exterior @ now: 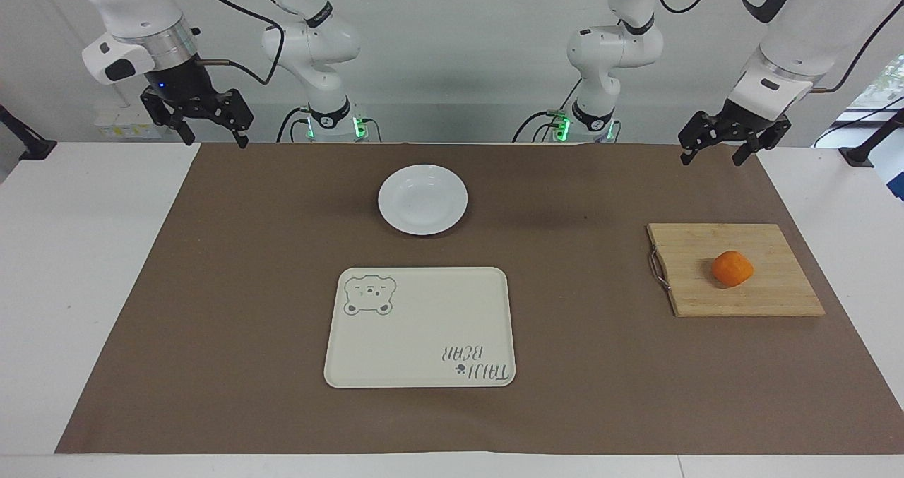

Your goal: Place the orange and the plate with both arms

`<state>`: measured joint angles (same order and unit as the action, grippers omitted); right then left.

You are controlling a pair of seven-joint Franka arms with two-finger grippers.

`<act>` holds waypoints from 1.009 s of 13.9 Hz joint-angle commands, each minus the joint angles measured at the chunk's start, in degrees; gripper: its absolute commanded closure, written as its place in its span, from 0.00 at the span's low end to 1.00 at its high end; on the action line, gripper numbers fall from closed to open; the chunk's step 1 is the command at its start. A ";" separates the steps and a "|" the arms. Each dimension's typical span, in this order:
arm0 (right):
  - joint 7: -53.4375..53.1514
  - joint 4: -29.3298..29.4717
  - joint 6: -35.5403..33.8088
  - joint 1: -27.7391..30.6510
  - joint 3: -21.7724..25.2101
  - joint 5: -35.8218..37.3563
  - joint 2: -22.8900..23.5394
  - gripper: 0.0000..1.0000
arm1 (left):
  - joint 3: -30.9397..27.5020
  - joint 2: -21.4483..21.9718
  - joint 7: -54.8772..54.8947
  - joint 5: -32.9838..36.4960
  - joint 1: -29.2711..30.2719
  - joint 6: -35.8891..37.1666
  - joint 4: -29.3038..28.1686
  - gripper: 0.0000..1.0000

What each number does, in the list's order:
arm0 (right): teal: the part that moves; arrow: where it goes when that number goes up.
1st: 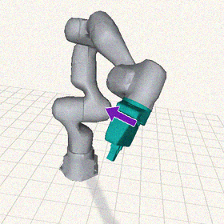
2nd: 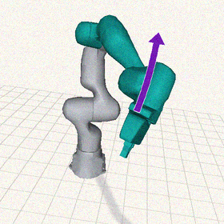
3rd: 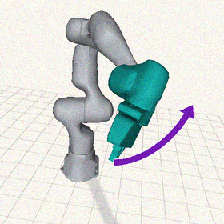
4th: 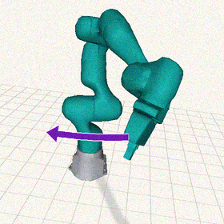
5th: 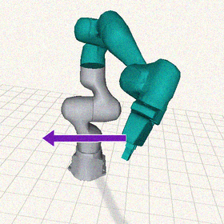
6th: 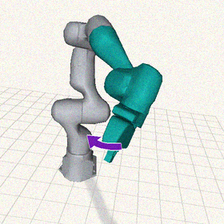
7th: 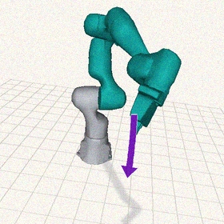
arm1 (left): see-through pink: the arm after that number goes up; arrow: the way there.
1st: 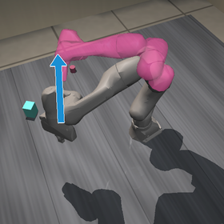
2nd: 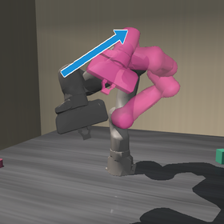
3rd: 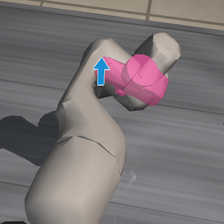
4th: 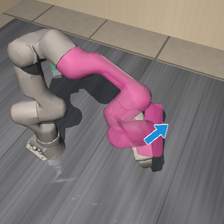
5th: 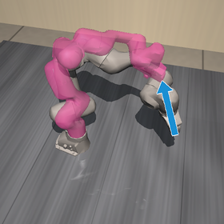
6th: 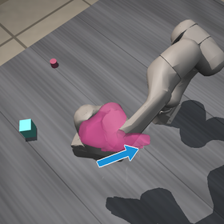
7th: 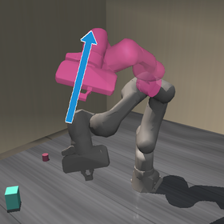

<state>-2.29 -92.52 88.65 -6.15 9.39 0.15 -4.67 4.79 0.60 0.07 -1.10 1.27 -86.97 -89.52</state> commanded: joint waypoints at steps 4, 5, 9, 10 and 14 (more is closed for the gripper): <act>0.88 -0.64 0.30 -0.27 0.19 0.82 -0.69 0.00 | 0.22 0.63 -1.20 0.22 0.58 0.49 -0.31 0.00; 0.88 -0.64 0.30 -0.27 0.19 0.82 -0.69 0.00 | 0.22 0.63 -1.56 0.31 0.58 0.49 -0.31 0.00; 0.97 -0.64 0.30 -0.27 0.19 0.82 -0.69 0.00 | 0.22 0.63 -1.38 0.22 0.49 0.75 -0.31 0.00; 0.97 -0.64 0.30 -0.27 0.19 0.73 -0.69 0.00 | 0.22 0.54 -1.47 0.22 0.49 0.75 -0.05 0.00; 0.88 -0.64 0.30 -0.27 0.19 0.82 -0.69 0.00 | 0.13 0.02 -1.56 0.22 0.66 1.02 0.40 0.00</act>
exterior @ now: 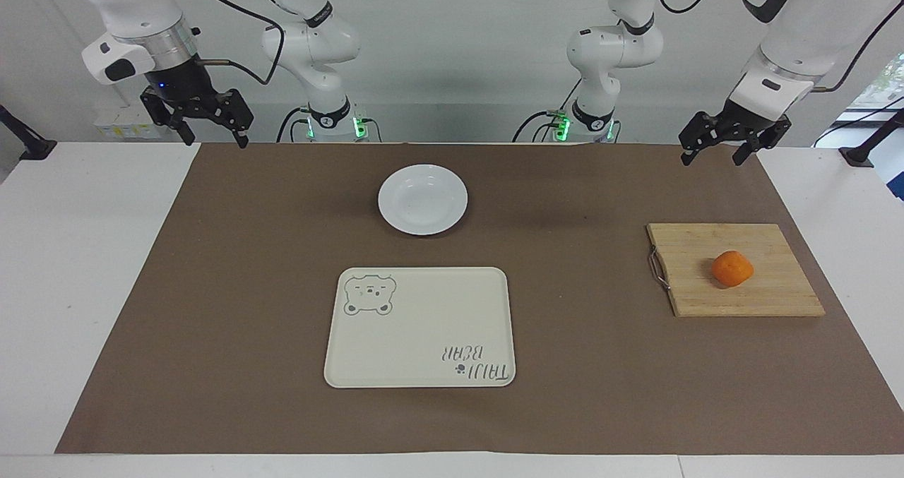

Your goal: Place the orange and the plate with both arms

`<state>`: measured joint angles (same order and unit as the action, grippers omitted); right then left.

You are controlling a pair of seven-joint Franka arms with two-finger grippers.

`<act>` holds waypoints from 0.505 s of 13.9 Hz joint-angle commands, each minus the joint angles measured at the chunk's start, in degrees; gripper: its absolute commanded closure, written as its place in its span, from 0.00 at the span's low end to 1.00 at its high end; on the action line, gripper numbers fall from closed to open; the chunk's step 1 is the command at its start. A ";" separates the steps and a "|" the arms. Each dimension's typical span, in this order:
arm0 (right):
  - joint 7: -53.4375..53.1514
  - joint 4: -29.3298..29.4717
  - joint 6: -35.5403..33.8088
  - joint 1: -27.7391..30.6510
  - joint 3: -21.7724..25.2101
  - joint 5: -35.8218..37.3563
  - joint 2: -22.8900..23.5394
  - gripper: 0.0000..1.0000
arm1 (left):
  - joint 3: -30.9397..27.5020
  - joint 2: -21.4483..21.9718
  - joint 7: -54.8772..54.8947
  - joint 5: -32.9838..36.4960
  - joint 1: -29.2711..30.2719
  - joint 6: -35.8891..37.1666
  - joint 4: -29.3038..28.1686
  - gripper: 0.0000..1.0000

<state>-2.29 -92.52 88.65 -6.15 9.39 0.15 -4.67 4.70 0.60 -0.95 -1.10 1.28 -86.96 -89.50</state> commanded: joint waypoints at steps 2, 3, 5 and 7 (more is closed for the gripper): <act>0.88 -0.64 0.30 -0.27 0.19 0.82 -0.69 0.00 | 0.13 -0.42 -0.55 0.31 0.75 0.83 0.29 0.00; 0.88 -0.64 0.30 -0.27 0.19 0.82 -0.69 0.00 | 0.13 -0.69 -0.46 0.31 1.36 0.22 0.20 0.00; 0.88 -0.64 0.30 -0.27 0.19 0.82 -0.69 0.00 | 0.13 -2.26 0.33 0.31 2.59 -1.19 0.20 0.00; 0.97 -0.64 0.30 -0.27 0.19 0.82 -0.69 0.00 | 0.13 -3.76 0.94 0.40 3.90 -3.12 -0.15 0.00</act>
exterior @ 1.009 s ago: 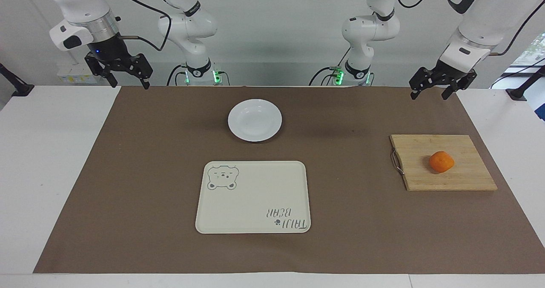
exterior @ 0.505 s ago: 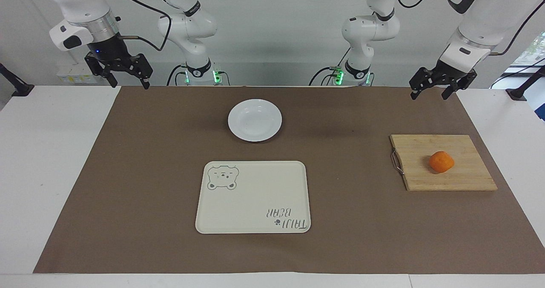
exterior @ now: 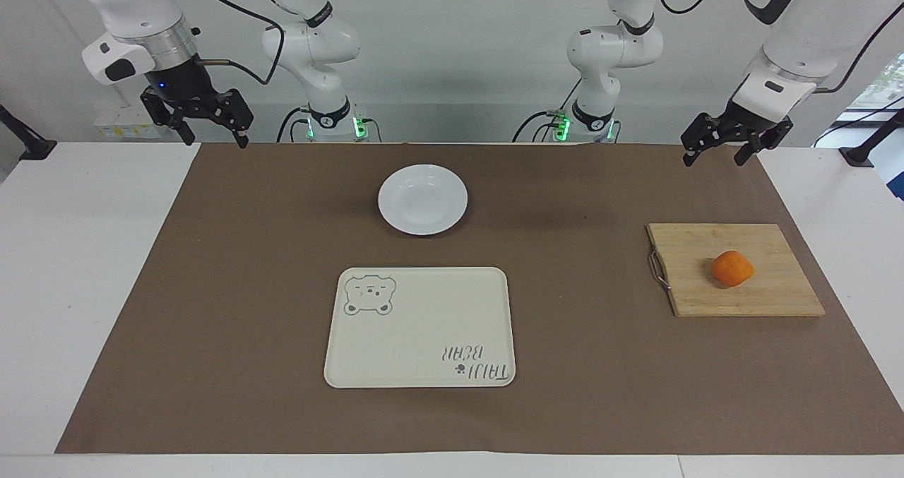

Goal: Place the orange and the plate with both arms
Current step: 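Grasp the orange on the cutting board with the left gripper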

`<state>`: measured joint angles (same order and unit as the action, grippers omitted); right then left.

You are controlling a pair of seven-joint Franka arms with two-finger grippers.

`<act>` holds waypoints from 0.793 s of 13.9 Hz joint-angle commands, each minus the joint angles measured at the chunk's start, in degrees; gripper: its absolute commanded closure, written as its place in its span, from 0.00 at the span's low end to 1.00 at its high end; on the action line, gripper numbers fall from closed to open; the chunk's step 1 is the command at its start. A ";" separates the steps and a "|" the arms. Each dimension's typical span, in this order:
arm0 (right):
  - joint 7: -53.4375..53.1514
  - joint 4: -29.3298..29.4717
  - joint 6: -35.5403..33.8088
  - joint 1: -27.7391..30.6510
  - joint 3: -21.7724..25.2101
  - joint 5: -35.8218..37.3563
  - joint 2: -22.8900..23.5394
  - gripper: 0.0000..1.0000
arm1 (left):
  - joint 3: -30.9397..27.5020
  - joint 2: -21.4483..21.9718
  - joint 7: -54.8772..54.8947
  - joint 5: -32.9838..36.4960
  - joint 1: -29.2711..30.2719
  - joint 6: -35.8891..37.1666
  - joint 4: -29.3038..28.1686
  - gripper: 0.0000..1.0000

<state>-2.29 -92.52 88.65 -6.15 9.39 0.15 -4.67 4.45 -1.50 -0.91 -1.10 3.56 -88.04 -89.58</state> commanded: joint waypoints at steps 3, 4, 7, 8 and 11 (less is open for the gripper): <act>0.88 -0.64 0.30 -0.27 0.19 0.82 -0.69 0.00 | 0.38 -3.59 4.50 0.48 4.16 -4.67 -0.51 0.00; 0.97 -0.64 0.30 -0.27 0.19 0.82 -0.69 0.00 | 0.38 -4.55 5.21 0.57 4.96 -5.81 -0.69 0.00; 0.88 -0.64 0.30 -0.27 0.19 0.82 -0.69 0.00 | 0.20 -8.59 8.73 0.92 7.42 -8.72 -0.69 0.00; 0.88 -0.64 0.30 -0.27 0.19 0.82 -0.69 0.00 | 0.20 -9.91 8.91 1.01 8.38 -9.60 -0.69 0.00; 0.97 -0.64 0.30 -0.27 0.19 0.82 -0.69 0.00 | 0.20 -13.51 9.61 3.46 9.09 -11.88 -0.69 0.00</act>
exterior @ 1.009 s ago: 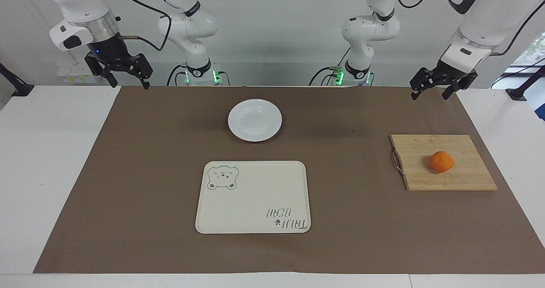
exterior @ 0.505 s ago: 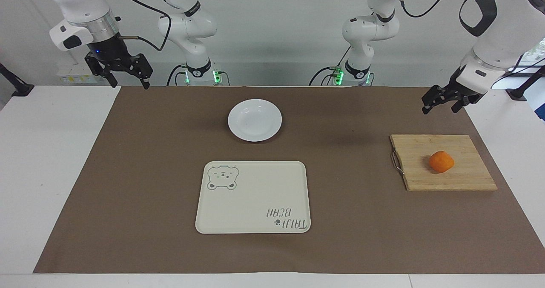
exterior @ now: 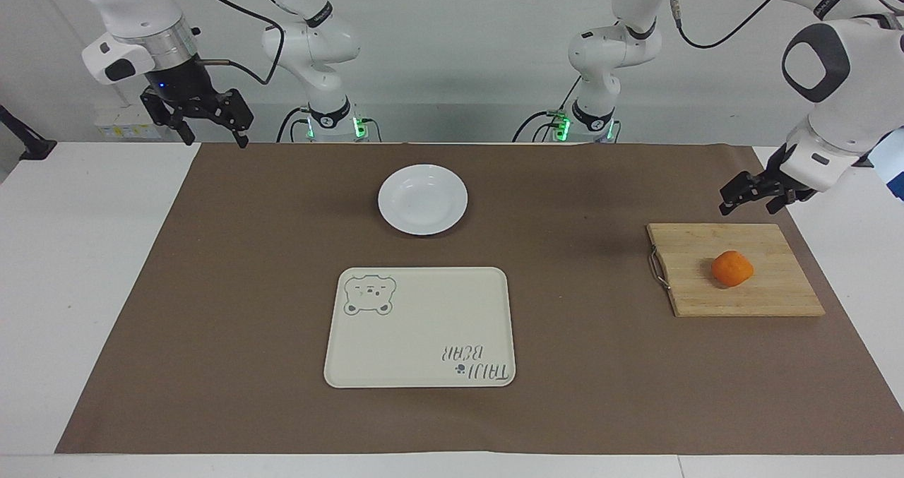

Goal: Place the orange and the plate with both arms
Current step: 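Grasp the orange on the cutting board with the left gripper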

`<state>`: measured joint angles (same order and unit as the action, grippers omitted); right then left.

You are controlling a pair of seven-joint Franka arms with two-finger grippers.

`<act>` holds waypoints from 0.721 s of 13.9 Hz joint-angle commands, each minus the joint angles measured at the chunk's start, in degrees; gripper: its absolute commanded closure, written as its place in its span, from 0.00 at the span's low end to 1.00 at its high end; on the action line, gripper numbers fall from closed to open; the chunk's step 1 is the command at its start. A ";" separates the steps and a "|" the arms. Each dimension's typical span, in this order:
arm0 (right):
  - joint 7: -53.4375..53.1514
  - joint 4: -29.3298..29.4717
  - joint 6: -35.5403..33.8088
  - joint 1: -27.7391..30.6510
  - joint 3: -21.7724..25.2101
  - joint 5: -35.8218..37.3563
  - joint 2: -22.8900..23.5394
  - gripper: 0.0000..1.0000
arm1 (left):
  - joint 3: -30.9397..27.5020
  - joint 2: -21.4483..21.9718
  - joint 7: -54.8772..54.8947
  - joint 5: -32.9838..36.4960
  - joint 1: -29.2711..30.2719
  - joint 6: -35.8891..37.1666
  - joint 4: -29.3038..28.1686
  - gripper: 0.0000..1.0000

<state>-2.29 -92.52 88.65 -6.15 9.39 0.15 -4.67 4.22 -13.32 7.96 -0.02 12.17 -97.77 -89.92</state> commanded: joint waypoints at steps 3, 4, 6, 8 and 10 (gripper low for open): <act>0.88 -0.64 0.30 -0.27 0.19 0.82 -0.69 0.00 | 0.44 -3.20 1.09 2.39 1.97 -6.19 -2.80 0.00; 0.88 -0.64 0.30 -0.27 0.19 0.82 -0.69 0.00 | 0.44 -3.56 1.44 2.39 2.32 -8.21 -4.29 0.00; 0.88 -0.64 0.30 -0.27 0.19 0.82 -0.69 0.00 | 0.44 -3.65 1.97 2.39 2.68 -13.04 -7.98 0.00; 0.88 -0.64 0.30 -0.27 0.19 0.82 -0.69 0.00 | 0.44 -3.91 1.97 2.39 3.38 -17.17 -10.62 0.00; 0.97 -0.64 0.30 -0.27 0.19 0.82 -0.69 0.00 | 0.44 -4.87 2.58 2.39 3.73 -19.12 -11.42 0.00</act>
<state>-2.29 -92.52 88.65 -6.15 9.39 0.15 -4.67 4.17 -18.32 9.42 1.23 14.97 -114.15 -99.35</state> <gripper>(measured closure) 0.000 0.000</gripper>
